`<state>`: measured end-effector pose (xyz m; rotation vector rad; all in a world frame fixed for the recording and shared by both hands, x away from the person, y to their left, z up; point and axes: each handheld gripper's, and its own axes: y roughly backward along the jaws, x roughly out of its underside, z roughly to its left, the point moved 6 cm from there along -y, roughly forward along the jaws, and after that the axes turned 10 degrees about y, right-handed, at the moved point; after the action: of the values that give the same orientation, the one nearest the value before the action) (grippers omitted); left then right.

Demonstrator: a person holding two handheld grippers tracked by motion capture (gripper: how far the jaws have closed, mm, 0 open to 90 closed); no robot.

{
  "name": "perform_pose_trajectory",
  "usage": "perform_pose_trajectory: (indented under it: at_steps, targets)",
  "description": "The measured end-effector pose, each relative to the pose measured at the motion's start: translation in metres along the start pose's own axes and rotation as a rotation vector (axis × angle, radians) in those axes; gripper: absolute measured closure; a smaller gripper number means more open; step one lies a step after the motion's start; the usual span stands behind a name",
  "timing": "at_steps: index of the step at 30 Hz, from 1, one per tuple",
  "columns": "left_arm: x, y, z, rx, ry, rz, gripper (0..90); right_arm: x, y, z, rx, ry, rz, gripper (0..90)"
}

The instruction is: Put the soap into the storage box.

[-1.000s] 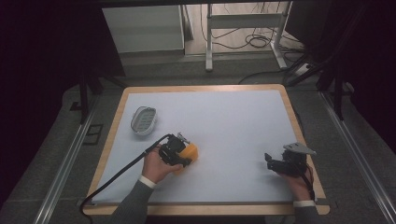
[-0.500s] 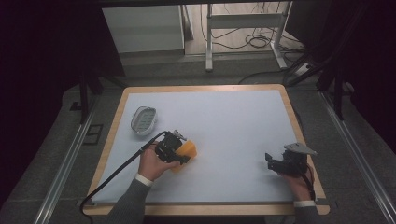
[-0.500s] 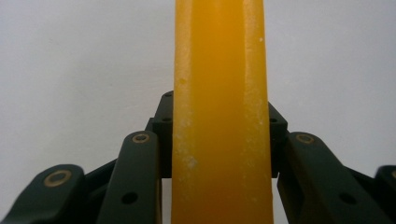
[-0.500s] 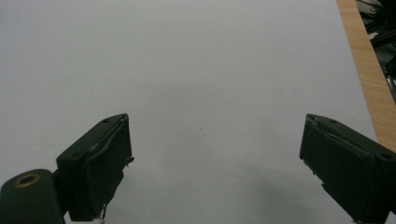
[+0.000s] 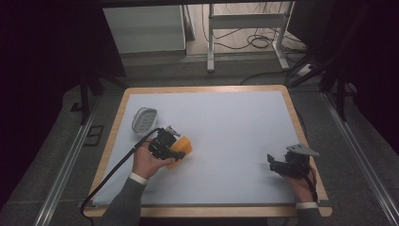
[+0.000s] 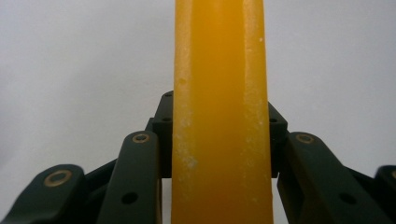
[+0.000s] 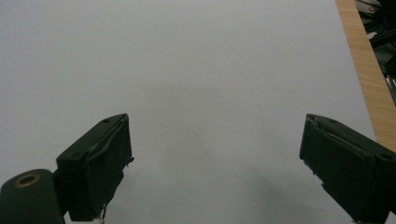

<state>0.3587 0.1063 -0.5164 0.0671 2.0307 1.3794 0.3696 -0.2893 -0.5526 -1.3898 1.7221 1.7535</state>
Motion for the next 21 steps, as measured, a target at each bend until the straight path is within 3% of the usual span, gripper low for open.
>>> perform_pose_trajectory:
  at_steps: [21]
  targets:
    - [-0.006,0.022,0.027,-0.024,0.055,-0.037,61.0,0.000,0.000,-0.001,0.002,-0.005,-0.001,9.1]
